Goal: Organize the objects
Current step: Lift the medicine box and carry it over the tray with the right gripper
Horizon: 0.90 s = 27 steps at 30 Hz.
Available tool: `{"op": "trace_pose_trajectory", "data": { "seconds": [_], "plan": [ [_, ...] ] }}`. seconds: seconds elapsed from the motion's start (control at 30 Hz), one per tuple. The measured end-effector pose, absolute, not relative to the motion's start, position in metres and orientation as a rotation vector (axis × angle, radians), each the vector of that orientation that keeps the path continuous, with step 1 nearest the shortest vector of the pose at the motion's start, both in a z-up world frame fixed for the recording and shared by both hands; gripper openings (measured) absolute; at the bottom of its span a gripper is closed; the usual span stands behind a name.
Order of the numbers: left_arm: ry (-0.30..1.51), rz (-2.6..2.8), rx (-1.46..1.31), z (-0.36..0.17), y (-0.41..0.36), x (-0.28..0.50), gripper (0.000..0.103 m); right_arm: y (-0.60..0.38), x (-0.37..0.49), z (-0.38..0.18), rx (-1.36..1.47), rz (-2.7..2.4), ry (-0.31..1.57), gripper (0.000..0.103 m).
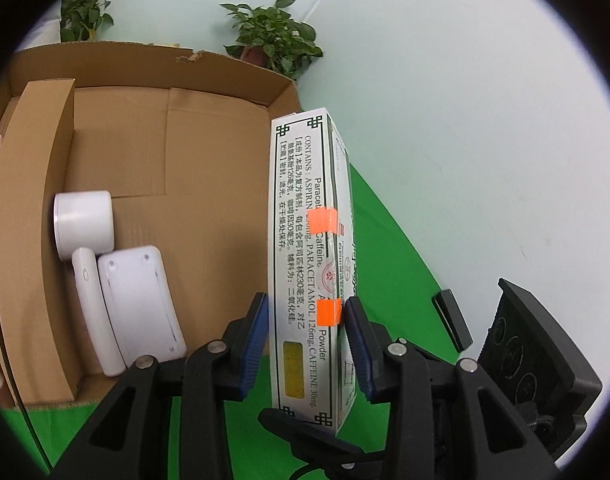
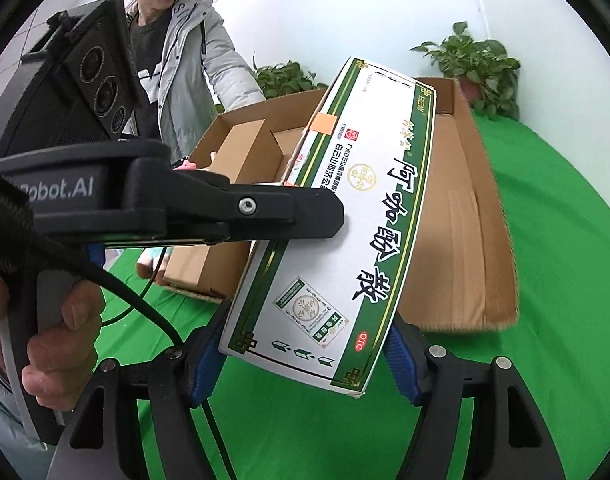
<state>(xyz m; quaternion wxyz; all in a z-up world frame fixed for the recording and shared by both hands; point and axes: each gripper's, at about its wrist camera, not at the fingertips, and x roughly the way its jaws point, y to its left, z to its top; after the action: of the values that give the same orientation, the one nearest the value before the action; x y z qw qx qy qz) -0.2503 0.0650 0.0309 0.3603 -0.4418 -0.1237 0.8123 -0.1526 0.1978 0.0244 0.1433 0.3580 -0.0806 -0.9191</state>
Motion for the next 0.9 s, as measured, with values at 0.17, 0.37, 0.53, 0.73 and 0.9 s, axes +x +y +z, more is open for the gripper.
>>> {"op": "trace_pose_trajectory", "data": {
  "seconds": [0.17,0.37,0.53,0.73,0.9],
  "plan": [
    [-0.377,2.113,-1.178,0.033,0.068,-0.276,0.037,0.201,-0.207,0.027,1.102,-2.577,-0.217,0.067],
    [-0.387,2.119,-1.277,-0.004,0.061,-0.306,0.037,0.206,-0.259,0.004,1.209,-2.491,-0.249,0.067],
    [-0.414,2.110,-1.346,-0.031,0.060,-0.323,0.037,0.213,-0.279,-0.027,1.312,-2.422,-0.271,0.067],
    [-0.396,2.113,-1.412,-0.046,0.063,-0.327,0.038,0.215,-0.292,-0.046,1.388,-2.410,-0.240,0.064],
    [-0.299,2.192,-1.434,-0.040,0.060,-0.317,0.039,0.216,-0.294,-0.057,1.423,-2.414,-0.227,0.060]
  ]
}}
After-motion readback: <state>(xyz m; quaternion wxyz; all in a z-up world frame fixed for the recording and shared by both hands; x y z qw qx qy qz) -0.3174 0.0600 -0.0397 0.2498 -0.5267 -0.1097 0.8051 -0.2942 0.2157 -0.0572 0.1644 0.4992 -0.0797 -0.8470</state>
